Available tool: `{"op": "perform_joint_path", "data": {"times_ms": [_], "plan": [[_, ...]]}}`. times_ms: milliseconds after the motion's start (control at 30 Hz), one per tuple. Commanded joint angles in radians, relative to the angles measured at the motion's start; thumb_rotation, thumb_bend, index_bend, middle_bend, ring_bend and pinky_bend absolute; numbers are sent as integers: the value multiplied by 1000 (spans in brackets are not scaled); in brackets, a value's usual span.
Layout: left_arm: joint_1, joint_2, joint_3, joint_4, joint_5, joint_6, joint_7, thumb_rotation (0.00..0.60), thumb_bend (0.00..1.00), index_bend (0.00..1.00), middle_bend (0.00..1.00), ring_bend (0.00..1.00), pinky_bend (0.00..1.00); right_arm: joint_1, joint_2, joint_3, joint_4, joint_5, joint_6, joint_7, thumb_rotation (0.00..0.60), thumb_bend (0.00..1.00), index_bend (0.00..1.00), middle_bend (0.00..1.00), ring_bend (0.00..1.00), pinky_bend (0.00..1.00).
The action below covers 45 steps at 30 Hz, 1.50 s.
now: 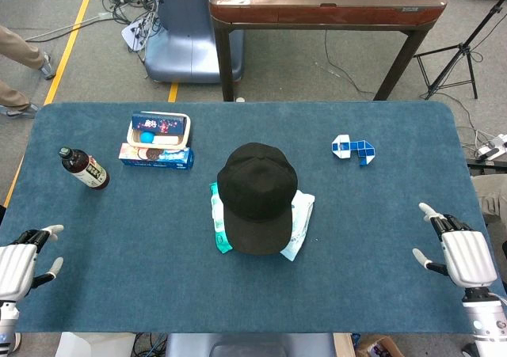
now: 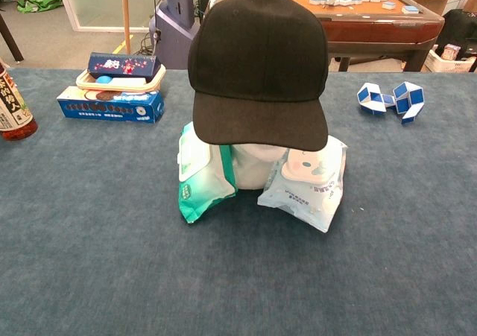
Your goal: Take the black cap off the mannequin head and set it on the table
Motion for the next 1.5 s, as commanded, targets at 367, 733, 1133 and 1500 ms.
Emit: {"op": "perform_joint_path", "data": {"times_ms": [367,733,1133,1500], "plan": [[13,0,-2,-2,-6,21,-8,600,301,268,396,288,519,7,-15,-16,0,-74,28,31,600,222,259,364,291,466],[10,-4,-4,2,-17,10,-6,600,302,267,396,288,519,42,-65,-15,3,-252,107,-91,600,0,334,725,611,721],[23,4,-4,0,-20,25,-21,600,301,268,396,288,519,151,-201,2,21,-363,39,-182,600,0,383,1000,899,970],[29,11,-3,-3,-20,29,-32,600,302,267,396,288,519,229,-351,-2,110,-423,28,-140,600,0,382,1000,926,991]]}}
